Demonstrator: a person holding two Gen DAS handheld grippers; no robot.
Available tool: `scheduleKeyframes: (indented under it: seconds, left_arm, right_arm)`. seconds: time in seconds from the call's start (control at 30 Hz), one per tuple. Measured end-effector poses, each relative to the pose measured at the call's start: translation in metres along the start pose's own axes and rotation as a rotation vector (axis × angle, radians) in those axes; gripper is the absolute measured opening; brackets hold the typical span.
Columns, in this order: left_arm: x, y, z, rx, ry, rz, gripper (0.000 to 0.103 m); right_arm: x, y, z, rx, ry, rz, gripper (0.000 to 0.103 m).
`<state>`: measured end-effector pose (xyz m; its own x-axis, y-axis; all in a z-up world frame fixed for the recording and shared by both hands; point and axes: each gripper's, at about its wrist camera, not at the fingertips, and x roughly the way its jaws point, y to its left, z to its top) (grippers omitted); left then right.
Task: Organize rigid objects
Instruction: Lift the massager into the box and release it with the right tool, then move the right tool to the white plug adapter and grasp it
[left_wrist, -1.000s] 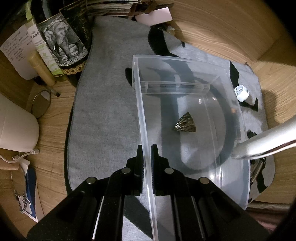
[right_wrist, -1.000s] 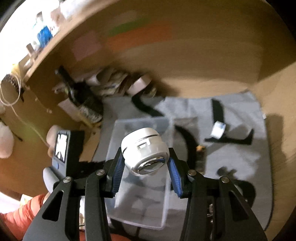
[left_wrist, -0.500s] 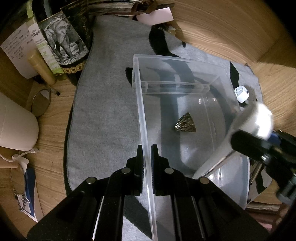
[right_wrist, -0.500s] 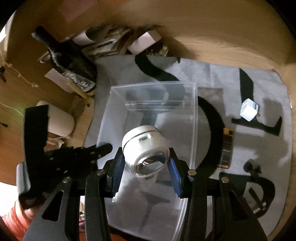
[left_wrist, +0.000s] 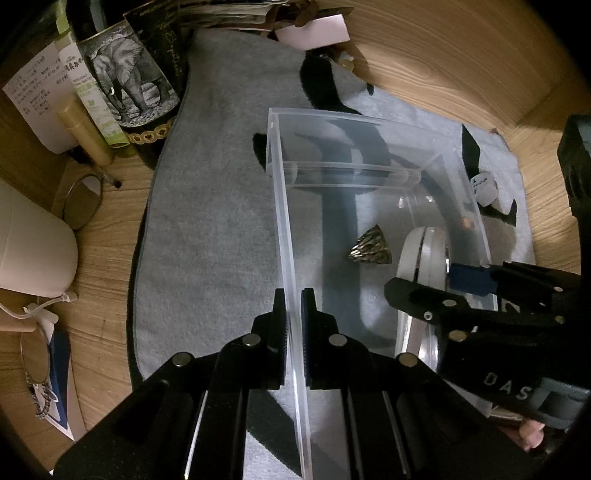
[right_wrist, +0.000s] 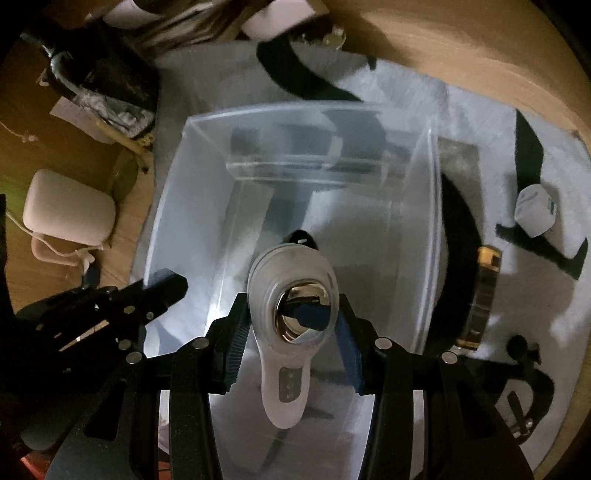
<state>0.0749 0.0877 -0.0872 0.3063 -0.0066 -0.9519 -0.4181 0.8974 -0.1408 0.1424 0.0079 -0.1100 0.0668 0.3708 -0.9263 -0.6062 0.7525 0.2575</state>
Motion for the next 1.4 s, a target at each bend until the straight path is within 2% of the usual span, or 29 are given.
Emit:
scheduleKeyframes:
  seconds: [0.33,0.6,0.73,1.0,1.23,1.4]
  left_arm:
    - [0.000,-0.001,0.001,0.003,0.001,0.010,0.006]
    - [0.000,-0.001,0.000,0.007,0.000,0.019,0.006]
    - [0.000,-0.001,0.000,0.003,0.002,0.024,0.006]
    - [0.000,0.000,0.001,-0.028,0.015,0.028,0.006]
    - [0.001,-0.001,0.002,-0.066,0.022,0.044,0.006]
    - [0.001,-0.003,0.002,-0.077,0.022,0.064,0.006]
  right_arm:
    - [-0.005,0.005,-0.001,-0.007,0.005,0.017,0.042]
    - [-0.043,-0.005,-0.007,-0.010,-0.105,0.001,0.042]
    - [-0.065,-0.026,-0.010,0.038,-0.175,-0.024,0.043]
    - [-0.094,-0.093,-0.011,0.185,-0.253,-0.097,0.053]
    - [-0.090,-0.151,-0.008,0.290,-0.243,-0.147,0.054]
    - [-0.072,-0.173,0.001,0.304,-0.218,-0.156,0.054]
